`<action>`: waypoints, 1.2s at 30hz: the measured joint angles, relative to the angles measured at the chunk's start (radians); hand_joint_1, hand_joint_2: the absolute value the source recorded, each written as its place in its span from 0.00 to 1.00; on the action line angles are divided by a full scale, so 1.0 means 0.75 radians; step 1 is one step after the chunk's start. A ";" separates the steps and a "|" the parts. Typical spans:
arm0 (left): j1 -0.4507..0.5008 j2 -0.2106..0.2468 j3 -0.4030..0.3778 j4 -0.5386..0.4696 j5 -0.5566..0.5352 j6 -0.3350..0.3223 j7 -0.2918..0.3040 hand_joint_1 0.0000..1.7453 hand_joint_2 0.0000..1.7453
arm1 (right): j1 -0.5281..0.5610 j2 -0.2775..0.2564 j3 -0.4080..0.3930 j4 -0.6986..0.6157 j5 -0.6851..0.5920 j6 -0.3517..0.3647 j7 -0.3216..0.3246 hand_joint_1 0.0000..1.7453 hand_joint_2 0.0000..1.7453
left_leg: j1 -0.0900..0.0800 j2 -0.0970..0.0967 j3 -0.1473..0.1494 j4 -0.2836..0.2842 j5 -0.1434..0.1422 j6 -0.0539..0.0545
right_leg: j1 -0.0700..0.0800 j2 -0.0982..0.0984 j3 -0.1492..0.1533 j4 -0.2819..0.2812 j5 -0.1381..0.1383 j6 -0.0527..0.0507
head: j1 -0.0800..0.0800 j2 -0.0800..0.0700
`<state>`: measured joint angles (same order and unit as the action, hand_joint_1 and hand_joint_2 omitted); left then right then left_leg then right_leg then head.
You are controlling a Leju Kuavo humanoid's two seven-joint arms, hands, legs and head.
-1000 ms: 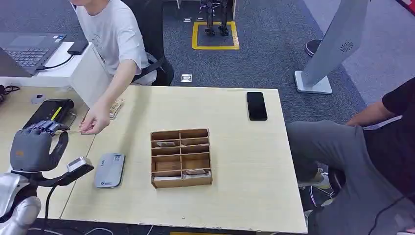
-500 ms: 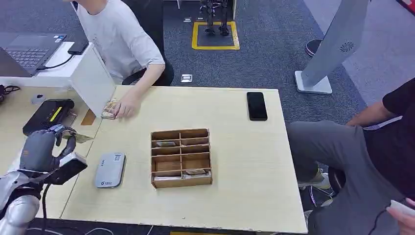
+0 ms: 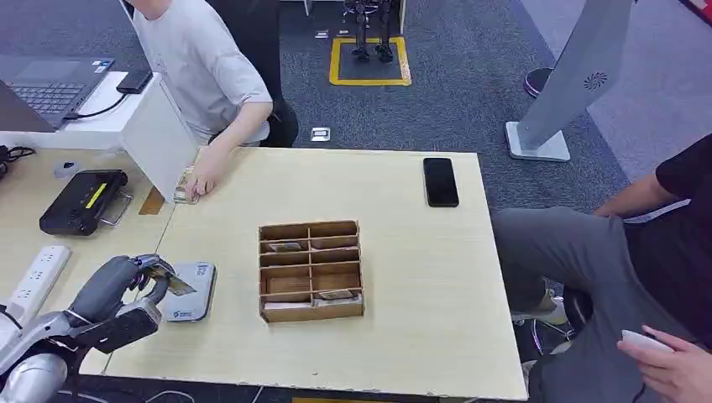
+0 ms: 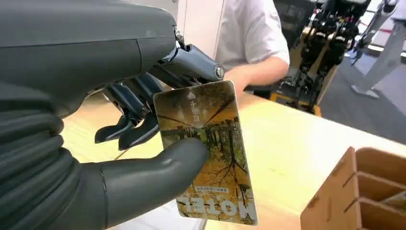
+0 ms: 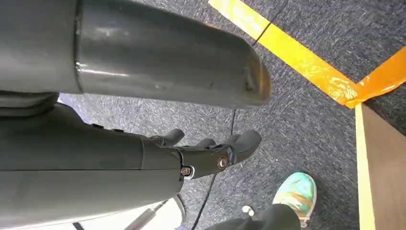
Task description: Pass the card to the sensor for recognition and then transmit it.
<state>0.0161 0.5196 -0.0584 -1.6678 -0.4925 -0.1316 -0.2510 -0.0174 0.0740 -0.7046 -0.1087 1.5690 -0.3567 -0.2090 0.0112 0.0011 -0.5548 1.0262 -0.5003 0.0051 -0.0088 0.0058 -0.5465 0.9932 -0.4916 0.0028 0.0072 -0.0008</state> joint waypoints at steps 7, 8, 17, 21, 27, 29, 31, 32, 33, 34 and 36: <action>0.016 -0.022 -0.095 0.002 -0.161 0.077 0.078 1.00 1.00 | -0.002 0.000 0.013 -0.011 0.002 0.013 0.019 0.00 0.00 | 0.000 0.000 0.000 0.000 0.000 0.000 | 0.000 0.000 0.001 0.000 0.000 0.000 | 0.001 0.000; 0.016 -0.027 -0.102 0.003 -0.167 0.079 0.080 1.00 1.00 | -0.002 0.000 0.013 -0.013 0.002 0.014 0.020 0.00 0.00 | 0.000 0.000 0.000 0.000 0.000 0.000 | 0.000 0.000 0.001 0.000 0.000 0.000 | -0.001 0.000; -0.044 -0.125 -0.188 0.054 -0.382 0.254 0.216 1.00 1.00 | -0.005 0.006 0.031 -0.033 0.003 0.028 0.032 0.00 0.00 | 0.000 -0.001 0.000 0.000 0.000 0.000 | 0.000 -0.002 0.001 0.000 0.000 0.000 | 0.000 0.000; -0.077 -0.176 -0.203 0.079 -0.398 0.285 0.242 1.00 1.00 | -0.005 0.008 0.041 -0.041 0.003 0.029 0.033 0.00 0.00 | 0.000 -0.001 0.001 0.000 0.001 -0.001 | 0.000 -0.002 0.000 0.000 0.001 0.000 | 0.000 0.000; -0.117 -0.231 -0.205 0.123 -0.446 0.347 0.309 1.00 1.00 | -0.003 0.012 0.048 -0.056 0.003 0.044 0.052 0.00 0.00 | 0.000 -0.001 0.001 0.000 0.001 -0.001 | 0.000 -0.001 0.000 0.000 0.001 0.000 | 0.000 0.000; -0.123 -0.241 -0.205 0.146 -0.479 0.371 0.325 1.00 1.00 | 0.001 0.013 0.050 -0.062 0.003 0.047 0.055 0.00 0.00 | 0.000 -0.001 0.001 0.000 0.001 -0.001 | 0.000 -0.001 0.000 0.000 0.001 0.000 | -0.001 0.000; -0.126 -0.247 -0.204 0.168 -0.521 0.395 0.341 1.00 1.00 | 0.002 0.014 0.051 -0.063 0.003 0.047 0.054 0.00 0.00 | 0.000 -0.001 0.001 0.000 0.001 -0.001 | 0.000 -0.001 0.000 0.000 0.000 0.000 | 0.000 0.000; -0.128 -0.249 -0.204 0.181 -0.534 0.404 0.347 1.00 1.00 | 0.002 0.014 0.052 -0.064 0.002 0.047 0.053 0.00 0.00 | 0.000 -0.001 0.001 0.000 0.001 -0.001 | 0.000 -0.001 0.000 0.000 0.000 0.000 | 0.000 0.000; -0.129 -0.250 -0.204 0.191 -0.539 0.407 0.347 1.00 1.00 | 0.003 0.014 0.054 -0.065 0.002 0.047 0.052 0.00 0.00 | 0.000 -0.001 0.001 0.000 0.001 -0.001 | 0.000 -0.001 0.000 0.000 0.000 0.000 | 0.000 0.000; -0.132 -0.253 -0.203 0.203 -0.542 0.409 0.347 1.00 1.00 | 0.003 0.015 0.056 -0.067 0.002 0.047 0.051 0.00 0.00 | 0.000 -0.001 0.001 0.000 0.001 -0.001 | 0.000 -0.001 0.000 0.000 0.000 0.000 | 0.000 0.000; -0.133 -0.256 -0.203 0.215 -0.544 0.411 0.347 1.00 1.00 | 0.003 0.015 0.059 -0.069 0.002 0.047 0.051 0.00 0.00 | 0.000 -0.001 0.001 0.000 0.001 -0.001 | 0.000 -0.001 0.000 0.000 0.000 0.000 | 0.000 0.000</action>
<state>-0.0836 0.3273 -0.2106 -1.5069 -0.9007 0.1766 0.0095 -0.0149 0.0851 -0.6603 -0.1602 1.5702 -0.3216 -0.1709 0.0112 0.0007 -0.5543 1.0264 -0.4998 0.0045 -0.0088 0.0048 -0.5463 0.9932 -0.4912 0.0028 0.0069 -0.0008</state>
